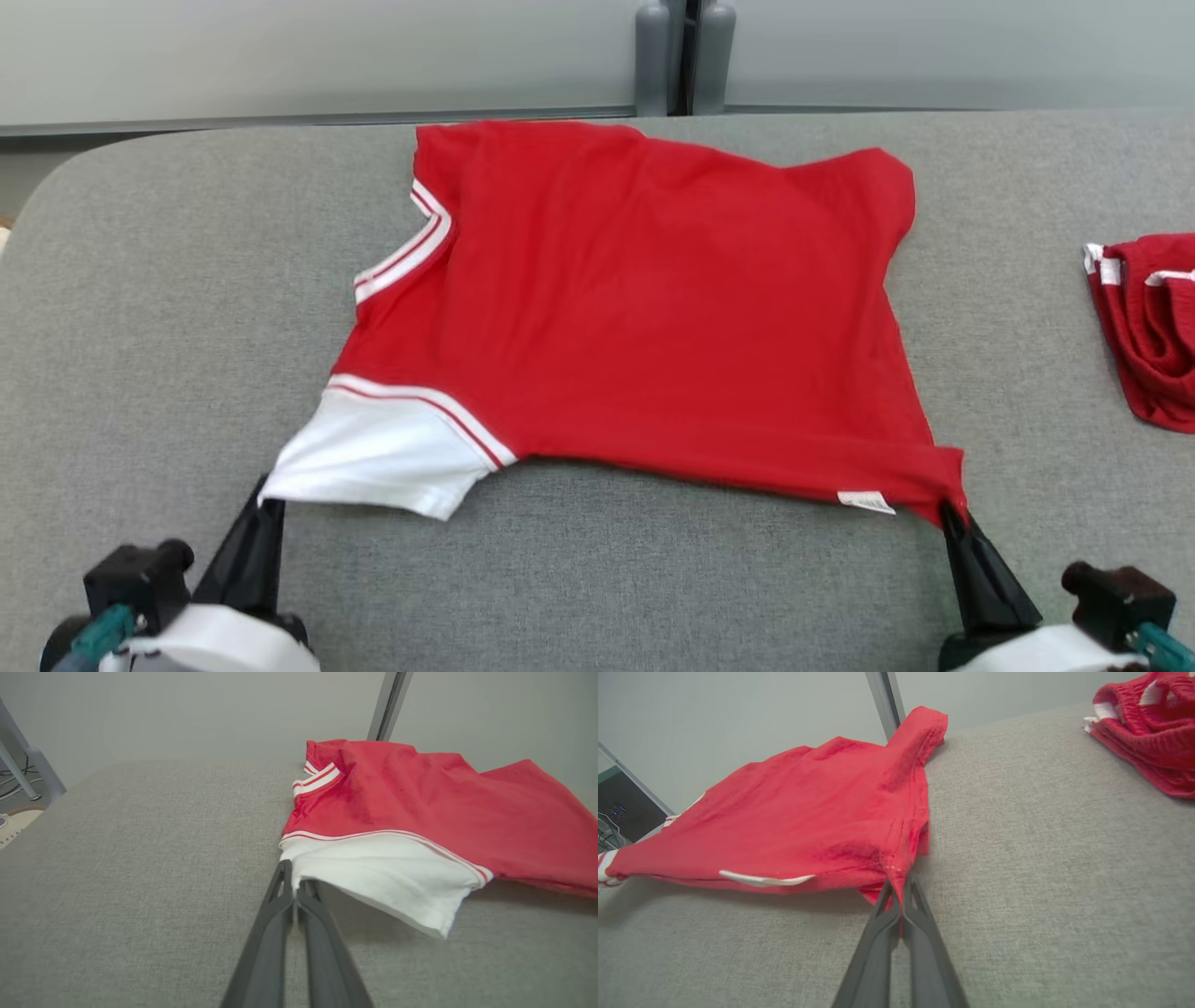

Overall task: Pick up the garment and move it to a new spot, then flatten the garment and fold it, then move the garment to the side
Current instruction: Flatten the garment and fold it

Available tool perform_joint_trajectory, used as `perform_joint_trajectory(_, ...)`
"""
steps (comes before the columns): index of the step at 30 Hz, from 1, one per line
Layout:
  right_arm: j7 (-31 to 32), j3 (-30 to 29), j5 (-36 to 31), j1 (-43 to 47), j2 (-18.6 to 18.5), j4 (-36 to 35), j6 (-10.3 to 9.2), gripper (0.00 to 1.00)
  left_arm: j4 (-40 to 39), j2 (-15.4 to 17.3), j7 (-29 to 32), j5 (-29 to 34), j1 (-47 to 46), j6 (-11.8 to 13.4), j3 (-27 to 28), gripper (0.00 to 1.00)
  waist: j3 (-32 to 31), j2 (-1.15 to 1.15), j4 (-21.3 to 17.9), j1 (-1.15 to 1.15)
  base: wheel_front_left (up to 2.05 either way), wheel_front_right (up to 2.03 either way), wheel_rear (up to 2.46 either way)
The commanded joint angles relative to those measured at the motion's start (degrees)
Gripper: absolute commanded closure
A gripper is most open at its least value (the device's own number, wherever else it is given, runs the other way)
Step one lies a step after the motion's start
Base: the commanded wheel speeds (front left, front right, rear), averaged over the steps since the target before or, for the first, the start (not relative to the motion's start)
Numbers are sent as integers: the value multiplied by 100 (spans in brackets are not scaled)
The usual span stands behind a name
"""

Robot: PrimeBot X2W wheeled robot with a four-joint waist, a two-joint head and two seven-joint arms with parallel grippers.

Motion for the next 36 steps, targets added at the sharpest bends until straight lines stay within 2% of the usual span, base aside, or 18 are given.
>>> perform_joint_trajectory(1, 74, -94, -79, 183, -35, -138, -2, 100, -296, 5, 167, -32, 208, 76, 3, 100, -63, 0, 11, 0, 0, 0, 0)
perform_joint_trajectory(9, 780, -718, -374, 1084, 191, -1094, -2, 100, -1831, -70, 1077, -169, 1169, 400, -92, 100, -294, 0, 22, 0, 0, 0, 0)
perform_joint_trajectory(16, 1283, -895, -481, 1329, 316, -1544, -2, 100, -2178, -48, 1346, -210, 1255, 518, -89, 100, -317, 0, -34, 0, 0, 0, 0)
perform_joint_trajectory(21, 1685, -980, -465, 1016, 394, -1579, -2, 100, -1980, -51, 1320, -356, 811, 448, -44, 100, -160, 0, -117, 0, 0, 0, 0)
perform_joint_trajectory(27, 2081, -852, -408, 299, 397, -1354, -2, 100, -1305, 3, 1295, -616, -71, 264, 54, 100, 188, 0, -285, 0, 0, 0, 0)
perform_joint_trajectory(35, 1977, -553, -349, -636, 367, -816, -2, 100, -294, 42, 1222, -816, -1138, 47, 20, 100, 523, 0, -448, 0, 0, 0, 0)
perform_joint_trajectory(36, 1883, -518, -344, -714, 366, -778, -2, 91, -173, 37, 1188, -828, -1260, 34, 15, 100, 554, 0, -457, 0, 0, 0, 0)
